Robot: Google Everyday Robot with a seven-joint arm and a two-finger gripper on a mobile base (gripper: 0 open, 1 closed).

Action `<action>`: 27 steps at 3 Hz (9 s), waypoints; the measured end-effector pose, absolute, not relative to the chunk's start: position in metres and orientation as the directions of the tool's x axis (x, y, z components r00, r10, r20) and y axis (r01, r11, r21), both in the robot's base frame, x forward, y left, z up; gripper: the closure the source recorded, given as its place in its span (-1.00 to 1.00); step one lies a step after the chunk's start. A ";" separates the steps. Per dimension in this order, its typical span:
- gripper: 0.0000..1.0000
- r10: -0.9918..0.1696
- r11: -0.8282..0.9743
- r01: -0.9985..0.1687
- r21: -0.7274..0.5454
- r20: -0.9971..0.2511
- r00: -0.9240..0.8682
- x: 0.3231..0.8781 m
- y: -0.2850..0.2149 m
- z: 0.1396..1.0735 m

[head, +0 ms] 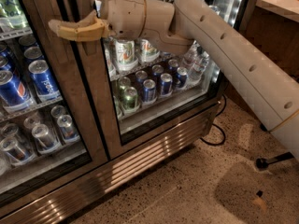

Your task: Open right fridge door

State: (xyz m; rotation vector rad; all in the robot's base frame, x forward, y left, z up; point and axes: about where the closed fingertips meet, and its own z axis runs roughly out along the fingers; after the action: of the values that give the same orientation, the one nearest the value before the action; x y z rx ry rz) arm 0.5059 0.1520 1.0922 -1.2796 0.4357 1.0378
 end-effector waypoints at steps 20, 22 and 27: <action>1.00 0.390 -0.036 -0.843 -0.537 -0.784 0.483 0.485 0.115 1.113; 1.00 0.385 -0.039 -0.849 -0.526 -0.792 0.473 0.481 0.110 1.114; 1.00 0.386 -0.032 -0.860 -0.510 -0.800 0.459 0.470 0.098 1.115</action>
Offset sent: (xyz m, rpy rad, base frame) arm 0.0000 0.0000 0.0000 0.0000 0.0000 0.0000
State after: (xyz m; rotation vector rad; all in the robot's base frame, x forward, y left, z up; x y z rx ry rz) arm 0.4702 0.0984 1.1150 -1.2261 0.4943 1.0673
